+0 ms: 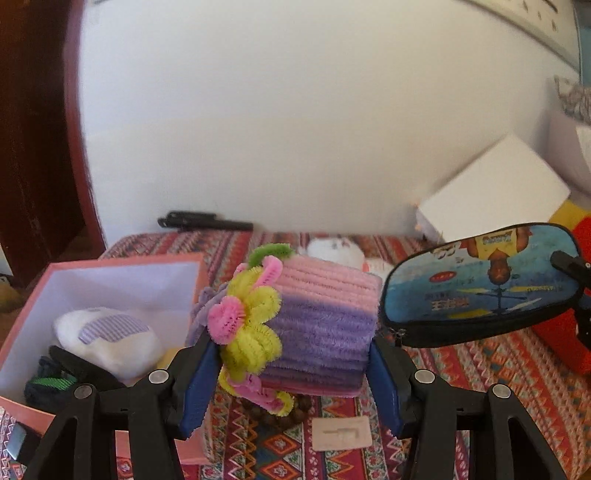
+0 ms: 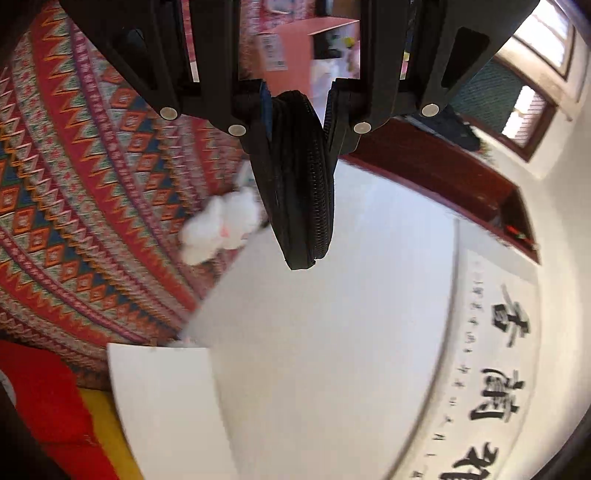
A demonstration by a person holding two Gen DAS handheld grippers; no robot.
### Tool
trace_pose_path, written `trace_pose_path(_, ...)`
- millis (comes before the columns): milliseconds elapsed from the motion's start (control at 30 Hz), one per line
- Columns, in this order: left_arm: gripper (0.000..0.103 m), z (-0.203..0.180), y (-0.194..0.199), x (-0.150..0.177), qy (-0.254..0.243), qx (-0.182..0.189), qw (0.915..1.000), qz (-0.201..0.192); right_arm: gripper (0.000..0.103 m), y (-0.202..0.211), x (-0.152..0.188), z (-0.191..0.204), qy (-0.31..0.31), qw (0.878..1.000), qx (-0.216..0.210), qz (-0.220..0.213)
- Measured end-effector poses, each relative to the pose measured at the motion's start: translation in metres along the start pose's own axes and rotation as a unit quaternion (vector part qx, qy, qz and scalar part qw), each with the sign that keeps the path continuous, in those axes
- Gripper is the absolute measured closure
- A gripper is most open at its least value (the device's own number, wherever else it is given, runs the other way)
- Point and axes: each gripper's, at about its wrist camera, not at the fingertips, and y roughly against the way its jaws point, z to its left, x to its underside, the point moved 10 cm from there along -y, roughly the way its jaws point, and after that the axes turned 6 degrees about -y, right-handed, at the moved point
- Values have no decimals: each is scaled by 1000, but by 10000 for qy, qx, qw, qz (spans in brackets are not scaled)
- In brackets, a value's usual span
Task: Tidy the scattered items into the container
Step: 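Grasp the pink-purple pipe-cleaner toy with the left gripper while the right grasps the pencil case, then carry the pipe-cleaner toy and blue pencil case into the pink box and release both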
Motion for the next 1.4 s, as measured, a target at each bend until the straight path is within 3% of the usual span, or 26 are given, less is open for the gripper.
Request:
trace_pose_path(167, 42, 42, 22, -9, 236, -308, 9988, -286, 80, -10, 25, 43, -4, 9981, -582, 192)
trace_pose_path(400, 42, 133, 31, -5, 644, -933, 9923, -489, 80, -62, 90, 87, -271, 9851, -1417, 940)
trace_pose_path(600, 42, 226, 5, 30, 1268, -1336, 9829, -89, 80, -145, 168, 107, -250, 9738, -1474, 1712)
trace_pose_path(733, 40, 274, -21, 46, 1334, -1576, 9785, 38, 78, -221, 235, 103, -32, 9611, -1352, 2408)
trace_pose_path(800, 33, 284, -45, 58, 1165, -1537, 9808, 276, 65, -266, 278, 82, 115, 9476, -937, 3050)
trace_pose_path(833, 27, 288, -62, 69, 1085, -1501, 9813, 523, 39, -282, 296, 64, 213, 9434, -409, 3284)
trace_pose_path(867, 26, 290, -77, 79, 1040, -1477, 9805, 777, 27, -294, 309, 43, 467, 9413, 292, 3330)
trace_pose_path(900, 25, 289, -87, 87, 1009, -1454, 9794, 969, 27, -298, 312, 31, 938, 9410, 824, 3145)
trace_pose_path(933, 23, 287, -94, 92, 978, -1452, 9785, 1092, 30, -299, 310, 32, 1411, 9404, 1001, 2927)
trace_pose_path(1067, 15, 277, -92, 82, 944, -1505, 9791, 987, 22, -284, 282, 62, 2535, 9396, 1134, 2000)
trace_pose_path(1200, 6, 261, -71, 59, 1054, -1329, 9838, 574, 14, -261, 243, 65, 2550, 9485, 1066, 1550)
trace_pose_path(1400, 3, 167, -65, 34, 563, -586, 9961, 339, 14, -233, 177, 5, 1780, 9626, 1515, 1368)
